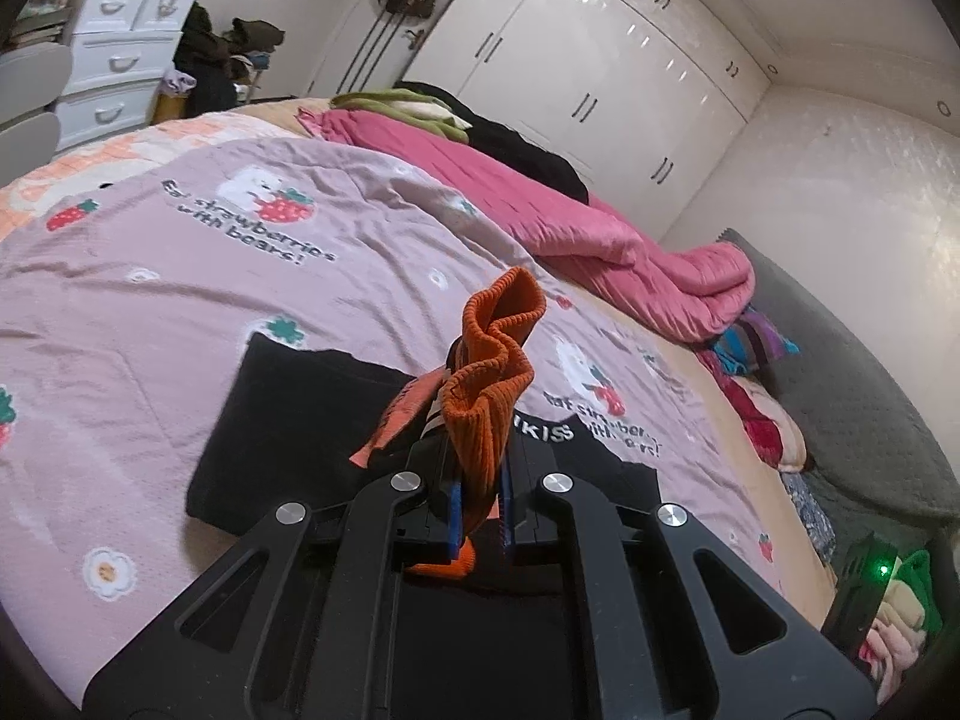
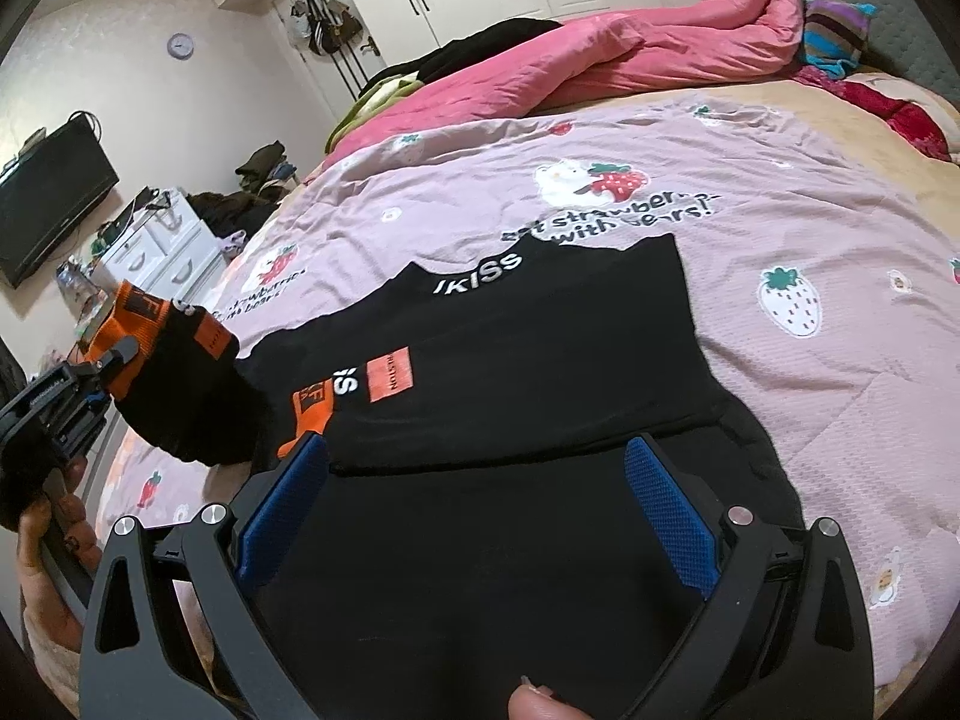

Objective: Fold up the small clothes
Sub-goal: 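Lift the sleeve with the left tool and carry it across the shirt body, then lower the cuff onto the folded sleeve and open the left tool, then grasp the orange cuff and shirt side with the right tool and fold inward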

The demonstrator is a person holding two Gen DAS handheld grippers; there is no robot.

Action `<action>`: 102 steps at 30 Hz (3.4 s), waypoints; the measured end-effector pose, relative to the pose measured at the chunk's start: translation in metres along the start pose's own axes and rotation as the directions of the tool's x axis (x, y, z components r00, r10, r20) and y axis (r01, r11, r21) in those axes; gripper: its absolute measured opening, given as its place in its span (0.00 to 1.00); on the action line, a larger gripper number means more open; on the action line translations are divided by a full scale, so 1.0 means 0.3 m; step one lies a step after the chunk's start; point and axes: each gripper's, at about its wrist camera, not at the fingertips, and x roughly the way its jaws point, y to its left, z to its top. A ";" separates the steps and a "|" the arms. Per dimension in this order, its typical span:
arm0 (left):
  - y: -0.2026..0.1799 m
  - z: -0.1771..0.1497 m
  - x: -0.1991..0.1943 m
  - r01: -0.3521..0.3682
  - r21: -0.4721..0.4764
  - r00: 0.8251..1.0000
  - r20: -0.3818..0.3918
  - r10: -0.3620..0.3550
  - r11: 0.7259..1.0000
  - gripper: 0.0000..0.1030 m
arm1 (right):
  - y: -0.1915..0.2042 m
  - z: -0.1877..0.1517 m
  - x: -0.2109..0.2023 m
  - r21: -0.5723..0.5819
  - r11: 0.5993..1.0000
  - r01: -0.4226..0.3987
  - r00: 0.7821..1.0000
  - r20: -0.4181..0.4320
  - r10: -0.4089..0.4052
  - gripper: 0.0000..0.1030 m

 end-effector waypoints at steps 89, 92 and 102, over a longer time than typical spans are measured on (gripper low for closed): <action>0.040 -0.147 0.138 -0.159 0.015 0.960 -0.231 0.159 0.987 0.91 | 0.146 0.275 0.107 -0.284 0.955 -0.082 0.992 0.067 0.105 0.09; 0.031 -0.149 0.154 -0.153 0.021 0.959 -0.238 0.154 0.988 0.91 | 0.070 0.297 0.109 -0.264 0.964 -0.027 0.995 0.084 0.051 0.09; -0.011 -0.153 0.227 -0.142 0.062 0.951 -0.268 0.153 0.988 0.91 | -0.074 0.226 0.169 -0.181 0.982 0.060 0.997 0.052 -0.051 0.07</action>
